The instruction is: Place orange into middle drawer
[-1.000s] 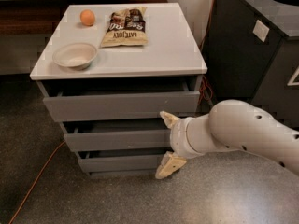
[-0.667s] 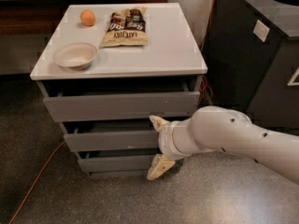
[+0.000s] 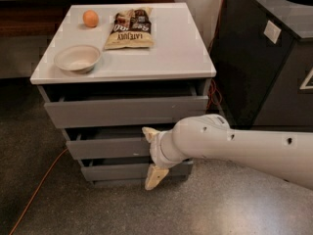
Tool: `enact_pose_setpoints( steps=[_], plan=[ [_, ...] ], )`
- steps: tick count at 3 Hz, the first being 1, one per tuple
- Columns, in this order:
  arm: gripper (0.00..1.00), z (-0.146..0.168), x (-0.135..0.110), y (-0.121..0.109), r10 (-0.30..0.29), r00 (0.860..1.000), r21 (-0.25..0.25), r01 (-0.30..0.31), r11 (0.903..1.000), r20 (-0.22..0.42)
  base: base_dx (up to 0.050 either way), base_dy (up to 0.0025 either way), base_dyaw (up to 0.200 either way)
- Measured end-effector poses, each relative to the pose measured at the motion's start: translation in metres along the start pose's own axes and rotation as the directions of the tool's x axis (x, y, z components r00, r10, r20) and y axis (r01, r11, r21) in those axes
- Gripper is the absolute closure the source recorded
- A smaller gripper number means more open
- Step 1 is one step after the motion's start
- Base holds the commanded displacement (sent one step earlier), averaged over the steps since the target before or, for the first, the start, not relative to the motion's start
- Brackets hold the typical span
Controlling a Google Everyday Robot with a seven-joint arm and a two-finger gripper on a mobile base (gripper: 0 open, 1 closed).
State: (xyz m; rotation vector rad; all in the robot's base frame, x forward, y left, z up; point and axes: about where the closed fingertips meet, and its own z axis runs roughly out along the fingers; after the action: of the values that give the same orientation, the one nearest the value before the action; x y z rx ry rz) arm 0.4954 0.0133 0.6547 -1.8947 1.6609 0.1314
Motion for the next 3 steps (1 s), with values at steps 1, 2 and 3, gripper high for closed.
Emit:
enact_pose_setpoints(
  steps=[1, 2, 3],
  plan=[
    [0.00, 0.033, -0.009, 0.000, -0.062, 0.997, -0.033, 0.060, 0.9977, -0.053, 0.000, 0.00000, 0.000],
    [0.00, 0.034, -0.008, 0.000, -0.059, 0.997, -0.034, 0.057, 0.9978, -0.057, 0.000, 0.00000, 0.000],
    [0.00, 0.043, -0.001, 0.002, -0.043, 0.996, -0.044, 0.040, 0.9983, -0.082, 0.000, 0.00000, 0.000]
  ],
)
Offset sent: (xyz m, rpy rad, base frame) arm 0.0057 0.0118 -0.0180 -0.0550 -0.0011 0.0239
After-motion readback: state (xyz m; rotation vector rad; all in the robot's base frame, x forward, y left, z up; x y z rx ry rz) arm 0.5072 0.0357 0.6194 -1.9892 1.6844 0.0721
